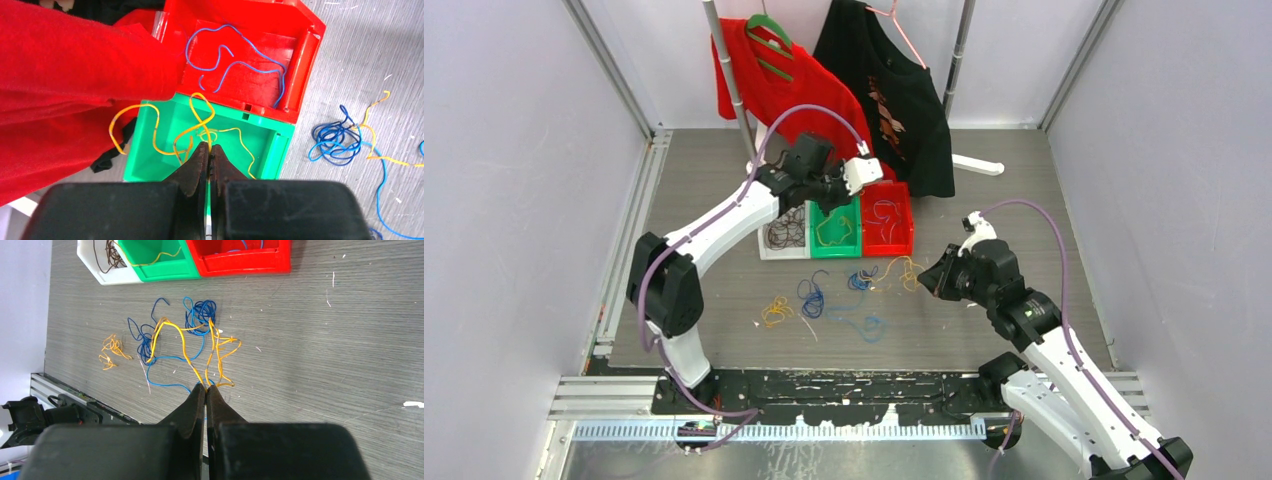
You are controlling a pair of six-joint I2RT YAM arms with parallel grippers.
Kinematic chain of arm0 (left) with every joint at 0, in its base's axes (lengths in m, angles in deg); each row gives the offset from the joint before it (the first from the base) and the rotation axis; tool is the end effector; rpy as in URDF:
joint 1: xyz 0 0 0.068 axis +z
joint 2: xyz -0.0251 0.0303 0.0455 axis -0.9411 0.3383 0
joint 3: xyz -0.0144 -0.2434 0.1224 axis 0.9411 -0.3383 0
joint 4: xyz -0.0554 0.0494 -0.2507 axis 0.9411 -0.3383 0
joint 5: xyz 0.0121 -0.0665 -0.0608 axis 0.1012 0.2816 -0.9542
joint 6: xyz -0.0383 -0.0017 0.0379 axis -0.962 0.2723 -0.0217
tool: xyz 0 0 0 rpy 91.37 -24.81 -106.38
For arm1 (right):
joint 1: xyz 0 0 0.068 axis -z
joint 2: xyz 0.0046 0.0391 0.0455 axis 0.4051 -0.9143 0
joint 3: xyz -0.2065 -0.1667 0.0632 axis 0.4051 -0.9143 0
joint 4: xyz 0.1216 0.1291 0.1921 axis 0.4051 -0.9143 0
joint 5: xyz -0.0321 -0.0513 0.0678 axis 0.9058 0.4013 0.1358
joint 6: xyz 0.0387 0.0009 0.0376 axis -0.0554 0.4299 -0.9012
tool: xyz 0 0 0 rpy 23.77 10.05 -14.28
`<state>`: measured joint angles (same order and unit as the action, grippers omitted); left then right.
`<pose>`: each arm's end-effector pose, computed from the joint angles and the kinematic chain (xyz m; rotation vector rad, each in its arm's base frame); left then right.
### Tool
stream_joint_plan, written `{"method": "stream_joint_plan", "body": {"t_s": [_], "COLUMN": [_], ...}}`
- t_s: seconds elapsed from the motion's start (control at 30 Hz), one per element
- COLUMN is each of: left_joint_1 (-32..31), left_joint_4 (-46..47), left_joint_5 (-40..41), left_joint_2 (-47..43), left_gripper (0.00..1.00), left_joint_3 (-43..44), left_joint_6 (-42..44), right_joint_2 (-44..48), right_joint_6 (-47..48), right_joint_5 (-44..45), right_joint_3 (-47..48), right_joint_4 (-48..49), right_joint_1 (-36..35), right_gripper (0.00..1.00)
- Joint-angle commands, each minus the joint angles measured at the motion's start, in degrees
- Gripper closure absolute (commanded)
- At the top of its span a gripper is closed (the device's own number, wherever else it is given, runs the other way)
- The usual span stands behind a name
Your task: Untangle the cables
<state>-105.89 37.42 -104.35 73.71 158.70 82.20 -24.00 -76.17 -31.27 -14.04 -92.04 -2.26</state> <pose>0.3236 -0.2460 0.3086 1.4306 1.7447 -0.3782 0.1339 0.0703 0.2676 0.0836 2.2209 0.7278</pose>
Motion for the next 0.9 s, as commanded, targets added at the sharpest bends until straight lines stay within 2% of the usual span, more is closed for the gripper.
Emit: {"method": "stream_joint_plan", "body": {"t_s": [0.0,0.17,0.3,0.47,0.63,0.77,0.87], "left_joint_1": [-0.8,-1.6,-1.3,-1.3,-1.3,-1.0,0.2], "left_joint_4": [-1.0,-7.8,-8.7,-2.7,15.5,22.6,25.1], "left_joint_5": [-0.4,13.4,13.8,12.4,12.7,14.8,14.6], "left_joint_2": [3.4,10.3,11.1,10.6,8.9,11.0,13.0], "left_gripper": [1.00,1.00,1.00,1.00,1.00,1.00,1.00], "left_joint_3": [4.0,9.2,9.0,6.2,-2.4,-4.2,-3.3], "left_joint_6": [-7.1,-5.4,-6.8,-5.1,5.4,11.4,12.7], "right_joint_2": [1.3,1.4,1.3,0.8,0.8,0.8,0.7], "right_joint_6": [0.2,0.1,0.1,0.1,0.1,-0.1,-0.1], "right_joint_5": [0.1,0.4,0.3,0.4,0.5,0.8,0.9], "right_joint_3": [0.8,0.2,0.0,0.4,0.5,0.2,0.0], "right_joint_4": [1.5,1.4,1.7,2.0,1.9,2.0,2.0], "right_joint_1": [-0.2,-0.2,-0.2,-0.3,-0.2,-0.2,-0.2], "right_gripper": [0.99,0.99,0.99,0.99,0.99,0.99,0.99]}}
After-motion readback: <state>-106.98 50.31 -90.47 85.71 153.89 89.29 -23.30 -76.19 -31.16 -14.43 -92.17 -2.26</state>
